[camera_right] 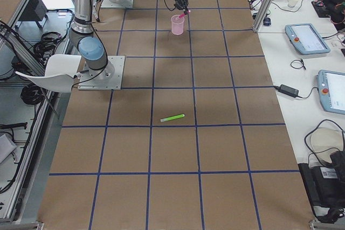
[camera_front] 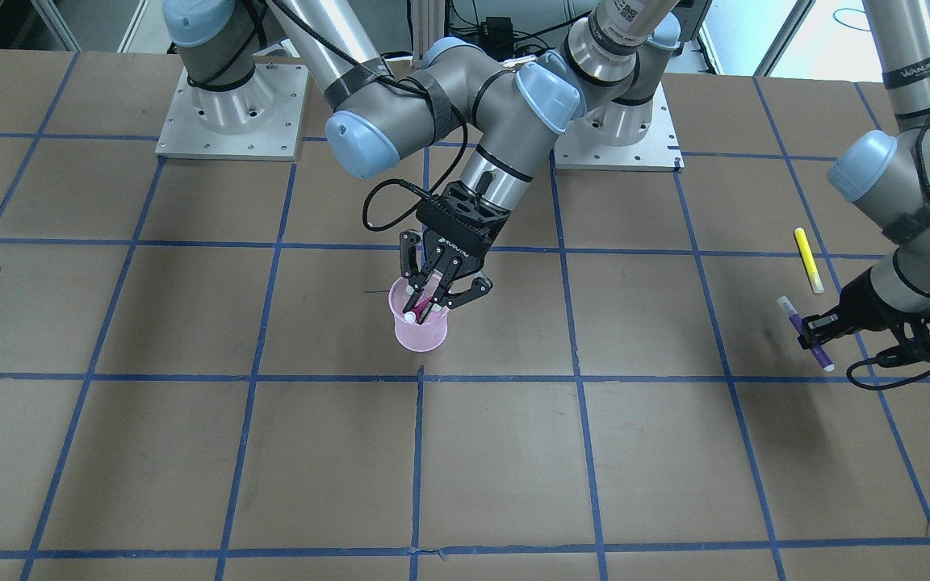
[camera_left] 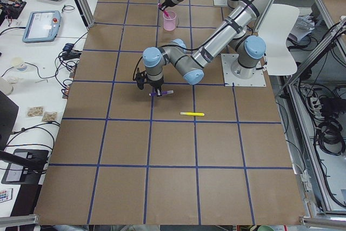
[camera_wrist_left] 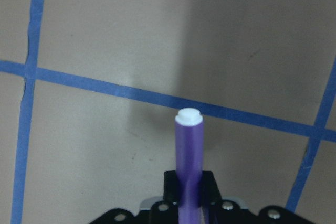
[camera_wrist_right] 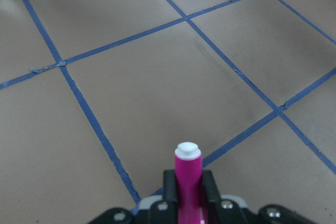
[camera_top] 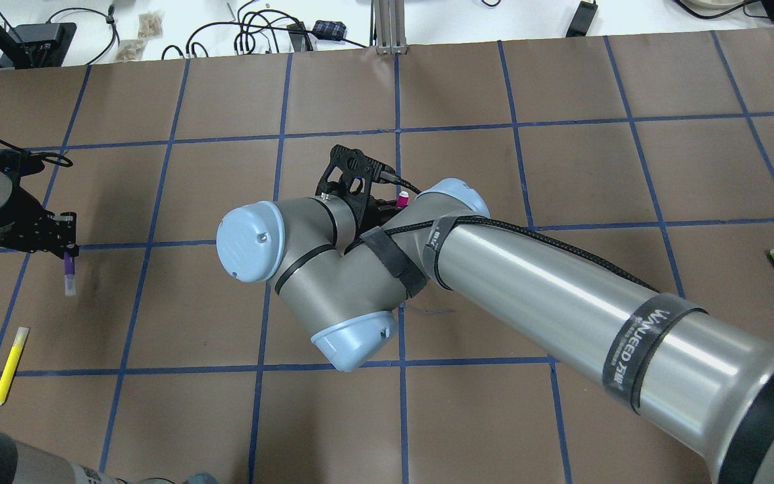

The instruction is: Insert purple and pink pens into pink cup

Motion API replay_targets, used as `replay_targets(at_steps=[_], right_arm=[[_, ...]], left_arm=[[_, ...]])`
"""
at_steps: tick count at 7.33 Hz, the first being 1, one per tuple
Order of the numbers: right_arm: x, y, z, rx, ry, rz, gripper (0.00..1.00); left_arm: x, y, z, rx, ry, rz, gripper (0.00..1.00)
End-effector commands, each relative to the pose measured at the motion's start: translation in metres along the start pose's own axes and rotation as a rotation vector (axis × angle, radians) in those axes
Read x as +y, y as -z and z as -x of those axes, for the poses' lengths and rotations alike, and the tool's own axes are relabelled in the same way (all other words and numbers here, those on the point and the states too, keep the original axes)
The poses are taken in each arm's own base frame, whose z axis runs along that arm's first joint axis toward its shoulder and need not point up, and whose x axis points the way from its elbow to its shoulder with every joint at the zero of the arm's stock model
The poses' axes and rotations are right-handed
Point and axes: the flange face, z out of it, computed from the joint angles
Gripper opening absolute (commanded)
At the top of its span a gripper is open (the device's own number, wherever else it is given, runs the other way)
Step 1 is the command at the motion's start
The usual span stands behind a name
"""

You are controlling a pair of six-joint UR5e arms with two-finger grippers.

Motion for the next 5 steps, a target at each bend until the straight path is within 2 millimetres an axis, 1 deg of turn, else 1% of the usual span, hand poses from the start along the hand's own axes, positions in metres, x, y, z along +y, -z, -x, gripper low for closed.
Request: replay_targets(at_steps=[1, 2, 3, 4, 5], right_arm=[[0.0, 0.003, 0.001, -0.009, 0.008, 0.008, 1.0], [-0.007, 0.007, 0.0, -0.016, 0.015, 0.006, 1.0], [-0.035, 0.015, -0.012, -0.053, 0.082, 0.043, 1.0], [-0.079, 0.015, -0.035, -0.104, 0.109, 0.115, 1.0], [-0.127, 0.002, -0.062, -0.19, 0.008, 0.271, 1.0]], left_arm=[[-0.007, 0.026, -0.009, -0.027, -0.014, -0.05, 0.0], [-0.011, 0.039, -0.018, -0.029, -0.029, -0.071, 0.0], [-0.01, 0.047, -0.03, -0.032, -0.047, -0.084, 0.0], [-0.008, 0.063, -0.044, -0.041, -0.052, -0.112, 0.0], [-0.006, 0.075, -0.072, -0.042, -0.041, -0.135, 0.0]])
